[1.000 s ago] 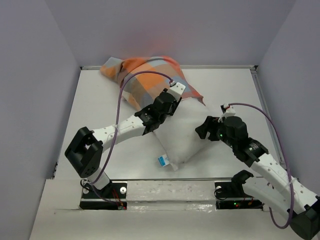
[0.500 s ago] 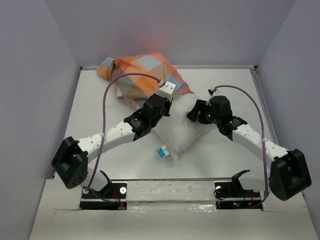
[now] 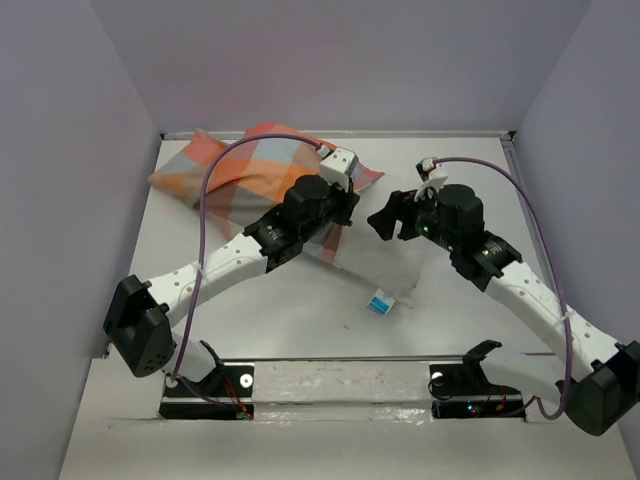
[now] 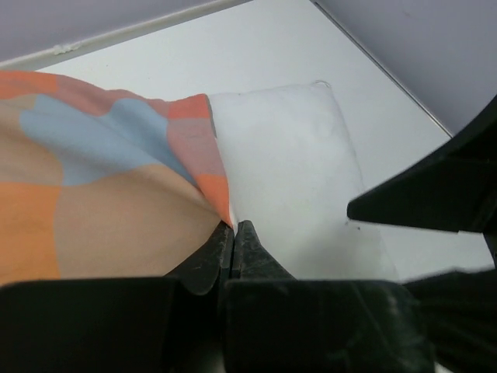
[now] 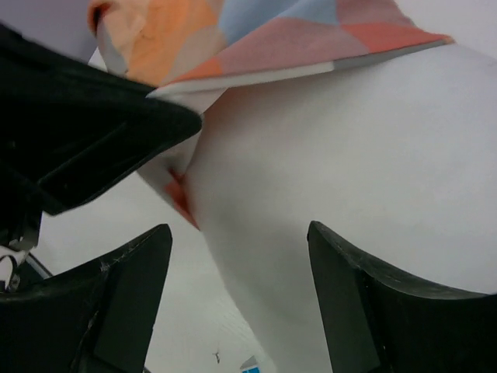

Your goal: Put the pillow into the pillowcase

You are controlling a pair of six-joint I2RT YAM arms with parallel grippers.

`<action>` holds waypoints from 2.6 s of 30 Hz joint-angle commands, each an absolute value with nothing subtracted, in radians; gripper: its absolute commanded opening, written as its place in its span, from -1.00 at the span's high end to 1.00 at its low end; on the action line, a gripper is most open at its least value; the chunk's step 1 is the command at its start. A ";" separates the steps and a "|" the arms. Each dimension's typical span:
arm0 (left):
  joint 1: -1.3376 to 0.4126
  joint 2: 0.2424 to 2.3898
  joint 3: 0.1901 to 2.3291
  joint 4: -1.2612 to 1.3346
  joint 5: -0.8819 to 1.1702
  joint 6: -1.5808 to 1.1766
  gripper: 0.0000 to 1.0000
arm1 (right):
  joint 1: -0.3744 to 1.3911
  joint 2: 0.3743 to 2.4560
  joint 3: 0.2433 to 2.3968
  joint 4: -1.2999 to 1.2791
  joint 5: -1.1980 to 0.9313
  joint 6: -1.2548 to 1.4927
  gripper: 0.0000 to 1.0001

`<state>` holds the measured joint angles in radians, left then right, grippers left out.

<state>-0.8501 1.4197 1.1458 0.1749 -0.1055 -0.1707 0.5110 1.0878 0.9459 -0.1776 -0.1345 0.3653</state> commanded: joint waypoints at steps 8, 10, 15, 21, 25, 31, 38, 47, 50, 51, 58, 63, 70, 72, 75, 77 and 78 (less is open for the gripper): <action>-0.854 1.367 1.163 0.233 -0.006 -0.262 1.00 | 0.678 1.255 0.798 -0.273 -0.035 0.330 -0.60; -0.856 1.355 1.138 0.274 0.057 -0.308 1.00 | 0.678 1.327 0.807 -0.152 -0.021 0.377 -0.28; -0.859 1.325 1.083 0.342 0.147 -0.396 1.00 | 0.678 1.365 0.799 0.231 -0.211 0.503 1.00; -0.864 1.313 1.092 0.361 0.186 -0.446 1.00 | 0.678 1.171 0.727 0.509 -0.221 0.597 1.00; -0.899 1.342 1.204 0.339 0.251 -0.491 1.00 | 0.678 1.068 0.704 0.517 -0.128 0.572 1.00; -1.048 1.338 1.218 0.386 0.268 -0.600 1.00 | 0.669 1.261 0.721 0.669 0.071 0.659 1.00; -1.127 1.227 1.147 0.376 0.200 -0.713 1.00 | 0.669 1.430 0.662 0.836 0.291 0.744 1.00; -1.086 1.074 1.060 0.022 -0.185 -0.609 -0.50 | 0.669 1.292 0.495 0.794 0.247 0.732 1.00; -1.081 1.049 1.026 -0.059 -0.342 -0.546 -0.85 | 0.669 1.223 0.518 0.720 0.210 0.693 1.00; -1.081 1.042 1.013 -0.073 -0.386 -0.543 -0.85 | 0.669 1.204 0.528 0.651 0.201 0.686 1.00; -1.057 1.061 0.720 0.041 -0.555 -0.493 -0.57 | 0.624 1.057 0.554 0.416 0.036 0.614 1.00; -1.057 1.233 0.667 0.248 -0.566 -0.388 -0.55 | 0.595 0.951 0.594 0.267 -0.041 0.569 1.00; -1.057 1.406 0.664 0.489 -0.454 -0.246 -0.56 | 0.572 0.930 0.627 0.207 -0.100 0.575 1.00; -1.057 1.458 0.672 0.558 -0.410 -0.215 -0.57 | 0.563 0.933 0.630 0.209 -0.113 0.581 1.00; -1.057 1.515 0.681 0.624 -0.359 -0.190 -0.57 | 0.563 0.934 0.640 0.209 -0.115 0.578 1.00; -1.057 1.549 0.706 0.632 -0.335 -0.180 -0.57 | 0.554 0.934 0.641 0.206 -0.112 0.574 1.00; -1.057 1.555 0.709 0.637 -0.324 -0.178 -0.57 | 0.554 0.934 0.643 0.207 -0.112 0.572 1.00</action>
